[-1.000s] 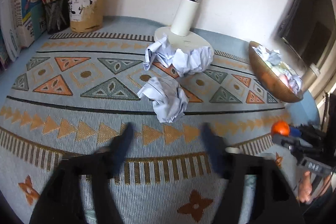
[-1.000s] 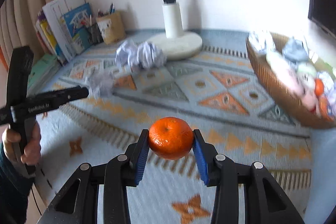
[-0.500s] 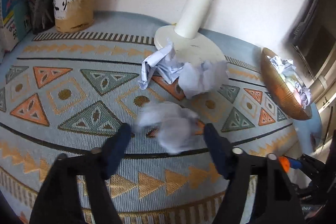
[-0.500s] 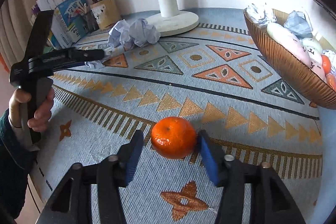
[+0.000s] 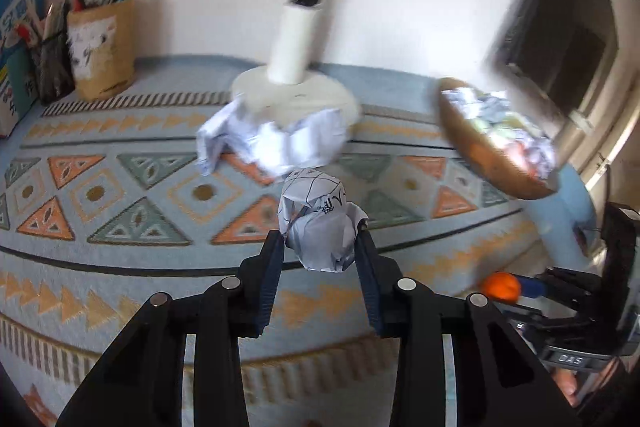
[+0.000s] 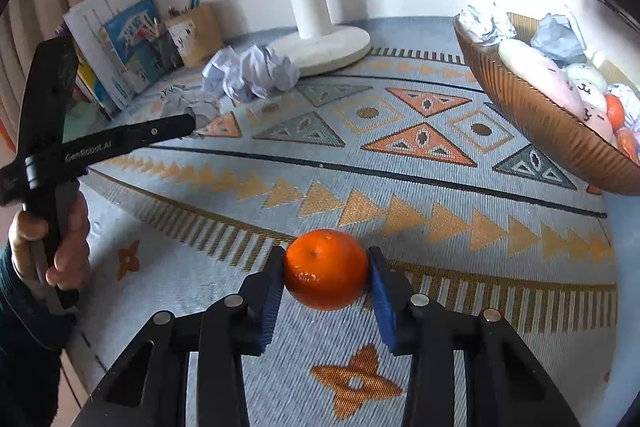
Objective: Organize objects
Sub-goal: 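Carry the mandarin and paper ball over the amber bowl and release both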
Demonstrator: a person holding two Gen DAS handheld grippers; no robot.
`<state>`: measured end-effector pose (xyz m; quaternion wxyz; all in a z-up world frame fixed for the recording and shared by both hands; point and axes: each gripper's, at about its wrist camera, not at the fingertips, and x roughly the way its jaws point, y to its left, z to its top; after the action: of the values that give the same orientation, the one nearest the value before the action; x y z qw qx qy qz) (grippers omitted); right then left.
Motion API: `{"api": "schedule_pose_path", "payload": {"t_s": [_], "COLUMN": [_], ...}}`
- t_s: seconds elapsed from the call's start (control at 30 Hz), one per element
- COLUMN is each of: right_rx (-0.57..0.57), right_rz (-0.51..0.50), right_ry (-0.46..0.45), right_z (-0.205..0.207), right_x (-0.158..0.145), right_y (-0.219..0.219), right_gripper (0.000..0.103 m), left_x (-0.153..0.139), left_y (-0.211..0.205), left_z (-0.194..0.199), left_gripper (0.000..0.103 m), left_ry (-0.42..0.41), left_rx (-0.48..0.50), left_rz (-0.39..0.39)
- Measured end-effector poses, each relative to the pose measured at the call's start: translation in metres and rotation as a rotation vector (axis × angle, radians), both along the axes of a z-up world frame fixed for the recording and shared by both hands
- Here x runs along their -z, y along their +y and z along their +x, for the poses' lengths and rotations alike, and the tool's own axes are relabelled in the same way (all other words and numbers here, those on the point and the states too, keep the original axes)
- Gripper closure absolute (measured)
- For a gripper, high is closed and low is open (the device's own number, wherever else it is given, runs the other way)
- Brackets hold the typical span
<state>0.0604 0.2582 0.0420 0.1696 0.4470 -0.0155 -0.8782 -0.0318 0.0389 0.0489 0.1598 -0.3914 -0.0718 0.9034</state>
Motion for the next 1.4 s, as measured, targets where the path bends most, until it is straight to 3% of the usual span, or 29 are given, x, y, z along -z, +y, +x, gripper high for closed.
{"api": "schedule_pose_path", "payload": {"t_s": [0.17, 0.4, 0.53, 0.67, 0.8, 0.87, 0.93, 0.97, 1.0, 1.07, 1.13, 1.27, 1.4], "right_rx": [0.048, 0.191, 0.328, 0.464, 0.498, 0.497, 0.502, 0.502, 0.497, 0.493, 0.503, 0.511, 0.492], "right_rz": [-0.041, 0.025, 0.055, -0.043, -0.13, -0.144, -0.141, -0.147, -0.153, -0.174, -0.184, -0.221, -0.266], "right_ry": [0.069, 0.276, 0.368, 0.347, 0.285, 0.269, 0.255, 0.24, 0.223, 0.184, 0.186, 0.196, 0.201], "right_z": [0.017, 0.036, 0.022, -0.011, -0.04, -0.047, -0.052, -0.055, -0.058, -0.061, -0.058, -0.044, -0.029], "right_x": [-0.027, -0.096, -0.132, -0.143, -0.133, -0.128, -0.121, -0.116, -0.112, -0.105, -0.102, -0.103, -0.11], "right_y": [0.026, 0.091, 0.137, 0.193, 0.222, 0.225, 0.227, 0.23, 0.23, 0.235, 0.239, 0.243, 0.231], "right_gripper": [0.064, 0.064, 0.064, 0.064, 0.064, 0.064, 0.064, 0.064, 0.063, 0.056, 0.046, 0.044, 0.044], "left_x": [-0.032, -0.075, -0.085, -0.074, -0.06, -0.055, -0.052, -0.052, -0.052, -0.053, -0.056, -0.06, -0.064], "left_y": [0.039, 0.127, 0.18, 0.225, 0.248, 0.252, 0.258, 0.259, 0.26, 0.253, 0.238, 0.193, 0.131], "left_z": [0.011, -0.015, -0.04, -0.064, -0.072, -0.074, -0.073, -0.071, -0.069, -0.066, -0.063, -0.056, -0.034], "left_gripper": [0.07, 0.07, 0.07, 0.07, 0.07, 0.07, 0.06, 0.047, 0.025, 0.009, 0.009, 0.009, 0.009], "left_ry": [0.064, 0.089, 0.133, 0.122, 0.11, 0.106, 0.128, 0.143, 0.148, 0.15, 0.154, 0.125, 0.126], "left_rx": [0.075, 0.282, 0.324, 0.352, 0.366, 0.369, 0.357, 0.351, 0.351, 0.341, 0.321, 0.256, 0.131], "left_rz": [0.003, 0.119, 0.085, 0.049, 0.023, 0.026, 0.007, 0.0, -0.008, -0.006, 0.02, 0.082, 0.118]}}
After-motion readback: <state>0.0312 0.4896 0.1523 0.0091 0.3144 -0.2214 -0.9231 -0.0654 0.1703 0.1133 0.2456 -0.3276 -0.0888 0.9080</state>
